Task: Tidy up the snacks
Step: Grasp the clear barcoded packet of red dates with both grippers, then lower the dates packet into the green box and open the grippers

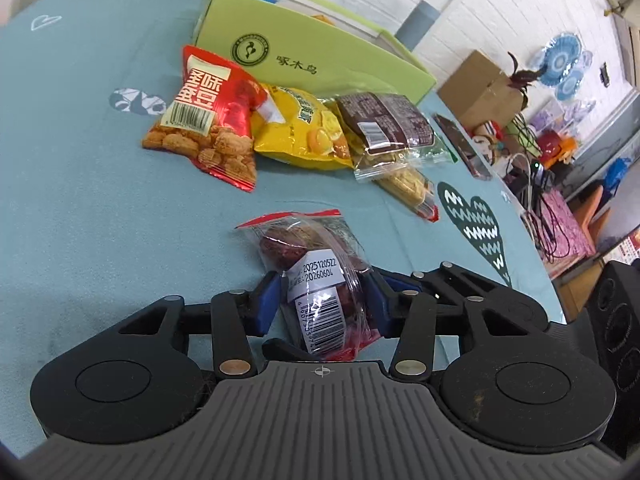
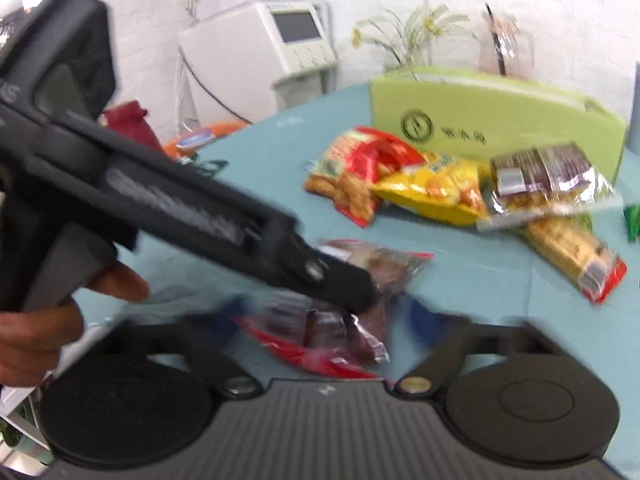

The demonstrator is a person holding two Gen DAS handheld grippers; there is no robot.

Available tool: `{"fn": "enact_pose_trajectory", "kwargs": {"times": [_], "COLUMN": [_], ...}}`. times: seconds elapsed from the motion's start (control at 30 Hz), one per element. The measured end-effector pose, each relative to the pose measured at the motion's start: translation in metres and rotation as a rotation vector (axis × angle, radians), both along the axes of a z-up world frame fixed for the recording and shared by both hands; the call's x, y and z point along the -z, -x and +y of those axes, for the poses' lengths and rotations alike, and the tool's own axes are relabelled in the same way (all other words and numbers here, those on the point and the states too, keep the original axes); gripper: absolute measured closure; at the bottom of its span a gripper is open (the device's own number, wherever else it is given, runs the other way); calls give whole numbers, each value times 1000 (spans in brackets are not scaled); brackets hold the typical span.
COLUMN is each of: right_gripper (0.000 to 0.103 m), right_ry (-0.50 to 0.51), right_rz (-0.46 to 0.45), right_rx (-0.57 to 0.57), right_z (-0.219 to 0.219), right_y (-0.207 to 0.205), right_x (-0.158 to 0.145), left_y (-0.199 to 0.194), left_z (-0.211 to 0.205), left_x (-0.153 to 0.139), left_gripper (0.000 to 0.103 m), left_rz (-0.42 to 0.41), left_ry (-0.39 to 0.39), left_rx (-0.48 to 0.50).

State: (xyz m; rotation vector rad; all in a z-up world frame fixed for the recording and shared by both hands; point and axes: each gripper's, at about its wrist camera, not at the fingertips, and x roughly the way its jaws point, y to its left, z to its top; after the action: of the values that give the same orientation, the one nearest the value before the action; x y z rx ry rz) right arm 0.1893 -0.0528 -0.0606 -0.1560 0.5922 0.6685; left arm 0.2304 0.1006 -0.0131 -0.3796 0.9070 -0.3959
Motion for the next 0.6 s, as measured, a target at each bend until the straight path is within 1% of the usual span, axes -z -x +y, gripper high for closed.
{"fn": "enact_pose_trajectory", "kwargs": {"times": [0.03, 0.13, 0.2, 0.27, 0.37, 0.43, 0.53, 0.6], "right_gripper": [31, 31, 31, 31, 31, 30, 30, 29], "right_ry": [6, -27, -38, -30, -14, 4, 9, -1], "right_rz": [-2, -11, -56, -119, -217, -267, -292, -279], "right_rx": [2, 16, 31, 37, 47, 54, 65, 71], "right_z": [-1, -11, -15, -17, -18, -15, -15, -15], "right_y": [0, -7, -11, -21, -49, -77, -124, -156], "right_x": [-2, -14, -28, -43, -70, -85, -101, -108], "left_y": [-1, -5, -13, -29, -65, -94, -143, -175], "left_z": [-2, -8, -11, -14, -19, -20, -26, -28], "left_x": [-2, -17, -34, -54, -85, -101, -117, -121], "left_gripper": [79, 79, 79, 78, 76, 75, 73, 71], "left_rz": [-5, -47, -91, -134, -204, -232, -243, -248], "left_ry": [-1, 6, 14, 18, 24, 27, 20, 1], "left_rx": [7, 22, 29, 35, 41, 39, 27, 15]}}
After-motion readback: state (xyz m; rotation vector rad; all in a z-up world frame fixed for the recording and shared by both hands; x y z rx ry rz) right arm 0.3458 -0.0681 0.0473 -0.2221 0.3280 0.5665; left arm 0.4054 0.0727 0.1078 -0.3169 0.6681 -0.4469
